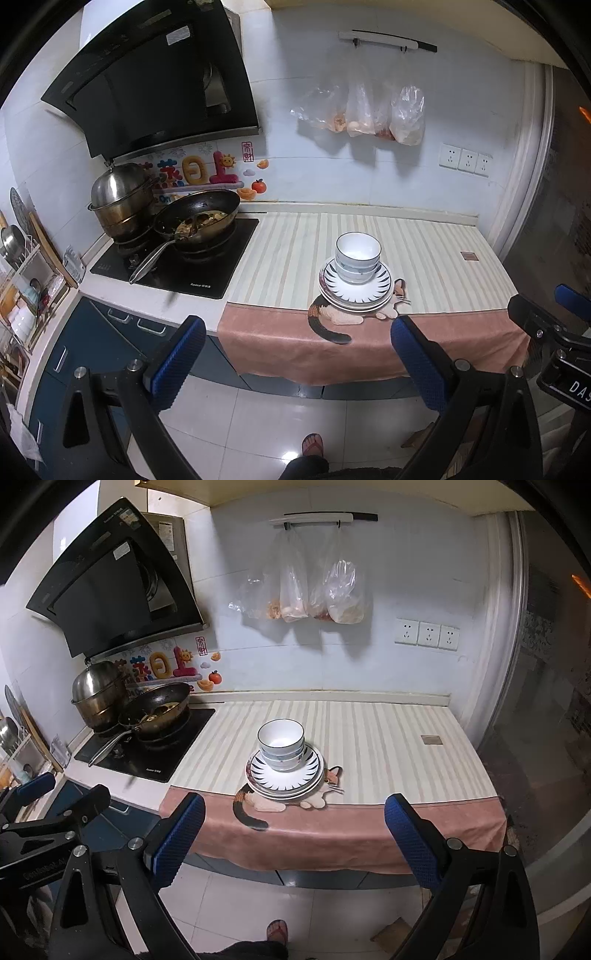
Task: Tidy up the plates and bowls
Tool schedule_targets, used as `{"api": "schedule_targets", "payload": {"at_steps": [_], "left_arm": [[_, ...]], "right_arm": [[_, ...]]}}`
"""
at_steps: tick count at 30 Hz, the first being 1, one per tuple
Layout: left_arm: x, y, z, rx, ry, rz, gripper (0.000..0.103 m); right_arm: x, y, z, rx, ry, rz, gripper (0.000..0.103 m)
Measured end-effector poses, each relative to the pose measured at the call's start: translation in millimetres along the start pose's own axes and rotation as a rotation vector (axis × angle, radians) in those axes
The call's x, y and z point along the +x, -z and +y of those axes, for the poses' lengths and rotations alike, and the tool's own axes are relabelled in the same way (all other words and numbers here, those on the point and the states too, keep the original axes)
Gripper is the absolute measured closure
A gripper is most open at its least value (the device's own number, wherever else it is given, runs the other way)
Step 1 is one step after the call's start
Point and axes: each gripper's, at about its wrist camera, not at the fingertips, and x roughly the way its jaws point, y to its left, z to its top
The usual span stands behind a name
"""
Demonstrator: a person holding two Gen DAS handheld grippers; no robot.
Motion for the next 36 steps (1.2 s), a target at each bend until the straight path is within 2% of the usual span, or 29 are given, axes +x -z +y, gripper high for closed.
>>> {"api": "schedule_targets", "payload": {"at_steps": [36], "left_arm": [[-13.6,6.3,-4.6,0.001,-0.022,-0.02,0.0]], "right_arm": [[-5.4,-11.7,0.9,-0.014,0.006,-0.001,0.003]]}}
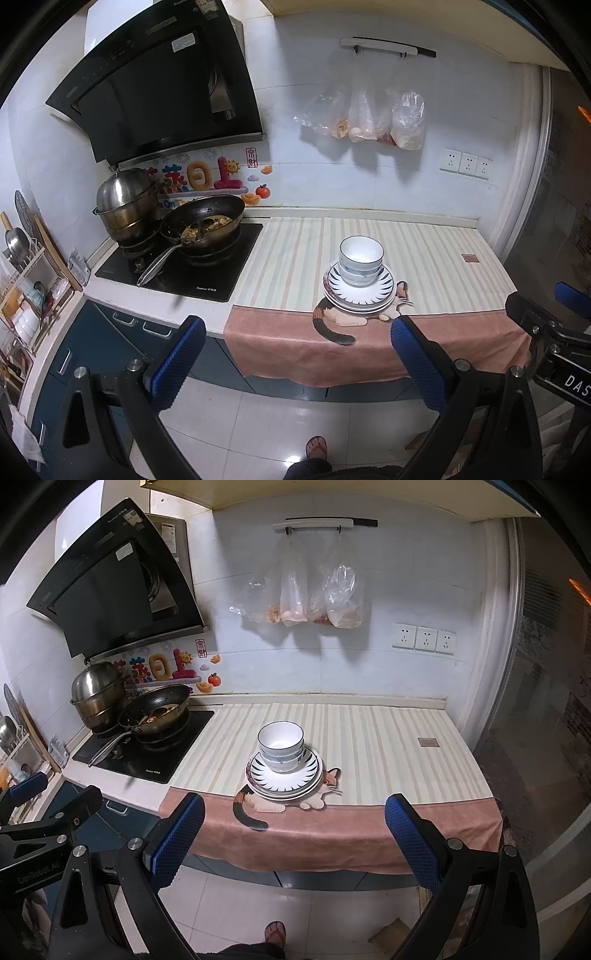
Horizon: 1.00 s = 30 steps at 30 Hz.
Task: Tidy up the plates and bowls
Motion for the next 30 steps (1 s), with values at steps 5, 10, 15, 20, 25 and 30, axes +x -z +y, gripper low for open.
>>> {"api": "schedule_targets", "payload": {"at_steps": [5,10,15,20,25,30], "left_arm": [[-1.3,-1.2,-2.0,0.001,0.007,0.0,0.0],[-3.3,-1.7,-8.1,0.003,0.008,0.002,0.0],[-4.9,-1.7,-11.0,-0.004,0.011,0.003,0.0],[-5.9,-0.9,-11.6,-0.007,0.015,0.002,0.0],[-5.6,-0.5,-13.1,-0.007,0.017,0.005,0.0],[-4.9,-0.6,-13.8,-0.006,0.016,0.008,0.0]], "right_arm": [[1.7,-0.7,-2.3,0.004,0.002,-0.001,0.003],[0.6,3.6,-6.2,0.016,0.009,-0.004,0.003],[2.2,5.2,-8.3,0.018,0.011,0.0,0.003],[3.8,5.9,-10.5,0.02,0.015,0.0,0.003],[3.8,10.0,-11.6,0.023,0.017,-0.001,0.003],[1.8,12.8,-11.5,0.027,0.019,0.001,0.003]]}}
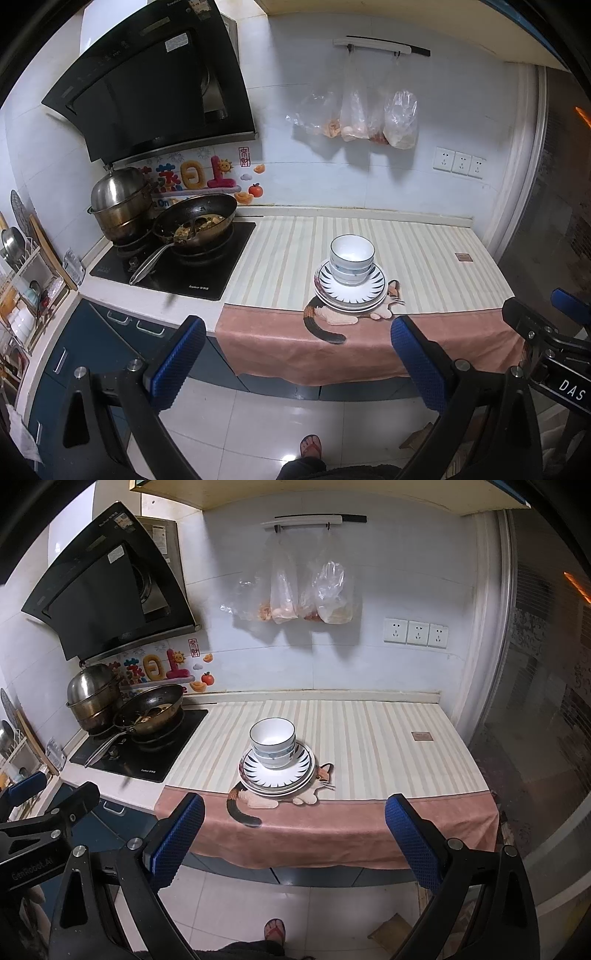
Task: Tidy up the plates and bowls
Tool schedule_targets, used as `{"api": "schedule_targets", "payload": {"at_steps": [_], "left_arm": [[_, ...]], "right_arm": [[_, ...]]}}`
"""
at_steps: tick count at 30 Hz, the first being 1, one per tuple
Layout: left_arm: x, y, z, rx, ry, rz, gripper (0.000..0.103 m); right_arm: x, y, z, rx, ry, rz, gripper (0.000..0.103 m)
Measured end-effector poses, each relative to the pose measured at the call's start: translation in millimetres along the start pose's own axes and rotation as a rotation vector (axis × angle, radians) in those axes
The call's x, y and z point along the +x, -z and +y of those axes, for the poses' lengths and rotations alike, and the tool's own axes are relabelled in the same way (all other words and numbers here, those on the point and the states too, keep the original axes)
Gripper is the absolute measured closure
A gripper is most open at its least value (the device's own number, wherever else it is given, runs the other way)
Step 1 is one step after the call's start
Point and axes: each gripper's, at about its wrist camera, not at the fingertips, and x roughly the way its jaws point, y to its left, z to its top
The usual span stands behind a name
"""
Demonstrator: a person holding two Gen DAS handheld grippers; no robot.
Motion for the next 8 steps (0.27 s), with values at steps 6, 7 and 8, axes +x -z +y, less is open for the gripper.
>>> {"api": "schedule_targets", "payload": {"at_steps": [6,7,8], "left_arm": [[0.7,0.5,0.2,0.001,0.0,-0.003,0.0],[0.5,0.5,-0.2,0.004,-0.001,-0.006,0.0],[0.9,0.0,-0.1,0.005,-0.003,-0.006,0.0]], "right_arm": [[0.6,1.1,-0.9,0.001,0.001,-0.003,0.003],[0.9,1.4,-1.1,0.002,0.0,-0.002,0.003],[1.0,1.8,-0.8,0.002,0.0,-0.002,0.003]]}}
